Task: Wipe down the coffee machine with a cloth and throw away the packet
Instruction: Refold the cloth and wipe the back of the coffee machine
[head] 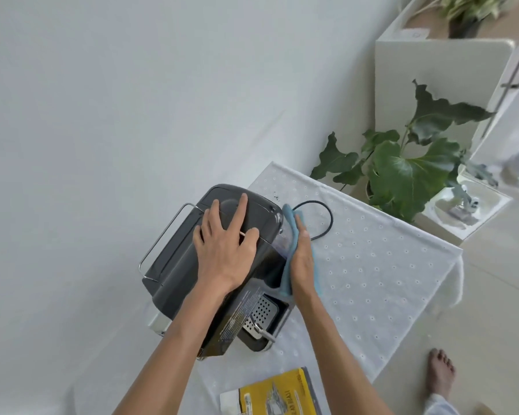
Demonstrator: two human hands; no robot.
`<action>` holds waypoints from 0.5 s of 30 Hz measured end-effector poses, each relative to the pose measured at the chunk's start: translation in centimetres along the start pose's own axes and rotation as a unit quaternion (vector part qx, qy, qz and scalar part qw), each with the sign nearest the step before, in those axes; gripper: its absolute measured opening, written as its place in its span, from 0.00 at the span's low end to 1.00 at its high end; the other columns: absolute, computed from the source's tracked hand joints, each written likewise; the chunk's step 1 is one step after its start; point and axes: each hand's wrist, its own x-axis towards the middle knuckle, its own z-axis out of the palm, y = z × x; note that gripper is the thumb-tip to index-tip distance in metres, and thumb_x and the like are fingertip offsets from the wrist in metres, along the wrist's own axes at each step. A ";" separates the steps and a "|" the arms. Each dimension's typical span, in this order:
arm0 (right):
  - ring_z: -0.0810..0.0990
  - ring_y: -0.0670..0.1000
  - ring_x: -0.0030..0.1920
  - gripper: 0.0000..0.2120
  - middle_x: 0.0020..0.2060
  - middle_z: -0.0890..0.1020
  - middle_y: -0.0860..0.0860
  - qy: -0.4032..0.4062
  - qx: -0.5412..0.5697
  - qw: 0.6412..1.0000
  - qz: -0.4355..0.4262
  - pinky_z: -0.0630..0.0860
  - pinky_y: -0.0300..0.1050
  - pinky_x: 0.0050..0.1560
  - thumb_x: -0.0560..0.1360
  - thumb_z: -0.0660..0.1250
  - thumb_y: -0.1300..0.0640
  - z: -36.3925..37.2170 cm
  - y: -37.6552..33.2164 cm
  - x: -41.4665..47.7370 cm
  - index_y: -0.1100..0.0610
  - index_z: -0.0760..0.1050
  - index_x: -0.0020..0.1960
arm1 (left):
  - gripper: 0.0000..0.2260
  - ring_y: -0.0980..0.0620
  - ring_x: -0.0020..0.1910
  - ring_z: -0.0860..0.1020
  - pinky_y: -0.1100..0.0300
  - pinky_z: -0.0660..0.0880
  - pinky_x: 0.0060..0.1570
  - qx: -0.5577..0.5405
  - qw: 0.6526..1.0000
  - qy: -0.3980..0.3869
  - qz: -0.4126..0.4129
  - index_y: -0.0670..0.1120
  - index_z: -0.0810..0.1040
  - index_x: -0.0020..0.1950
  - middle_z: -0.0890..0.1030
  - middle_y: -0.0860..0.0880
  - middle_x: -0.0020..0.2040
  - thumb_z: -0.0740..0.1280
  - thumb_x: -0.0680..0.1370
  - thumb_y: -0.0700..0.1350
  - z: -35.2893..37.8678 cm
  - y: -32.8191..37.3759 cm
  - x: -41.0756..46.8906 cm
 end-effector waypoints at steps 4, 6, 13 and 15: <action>0.50 0.47 0.81 0.25 0.81 0.52 0.40 0.006 0.017 0.999 0.040 0.50 0.56 0.81 0.74 0.47 0.23 0.4 -0.1 -4.9 0.20 0.52 0.71 | 0.27 0.44 0.80 0.45 0.42 0.43 0.77 0.000 1.000 0.006 0.003 0.65 0.44 0.78 0.46 0.44 0.81 0.52 0.81 0.56 0.1 0.2 -0.1; 0.42 0.40 0.80 0.21 0.77 0.47 0.28 -0.037 0.023 0.999 -0.010 0.43 0.46 0.80 0.79 0.46 0.31 1.2 -3.5 -5.5 0.23 0.51 0.72 | 0.27 0.44 0.80 0.44 0.42 0.43 0.77 0.002 1.000 0.006 0.005 0.65 0.44 0.78 0.46 0.44 0.81 0.52 0.81 0.57 0.1 0.1 0.0; 0.62 0.46 0.78 0.26 0.78 0.64 0.42 -0.013 -0.033 0.999 0.006 0.59 0.61 0.78 0.76 0.44 0.25 -0.9 0.5 -0.5 0.24 0.59 0.72 | 0.27 0.44 0.80 0.45 0.41 0.44 0.76 0.014 1.000 0.010 0.009 0.65 0.44 0.79 0.46 0.44 0.81 0.51 0.81 0.60 0.4 0.0 -0.1; 0.56 0.47 0.80 0.26 0.80 0.57 0.40 -0.013 -0.021 0.999 0.027 0.55 0.63 0.79 0.75 0.45 0.23 -1.1 1.3 -2.7 0.21 0.53 0.72 | 0.27 0.44 0.80 0.45 0.41 0.44 0.76 0.020 1.000 0.011 0.008 0.65 0.44 0.78 0.46 0.44 0.81 0.51 0.81 0.60 0.6 -0.1 0.1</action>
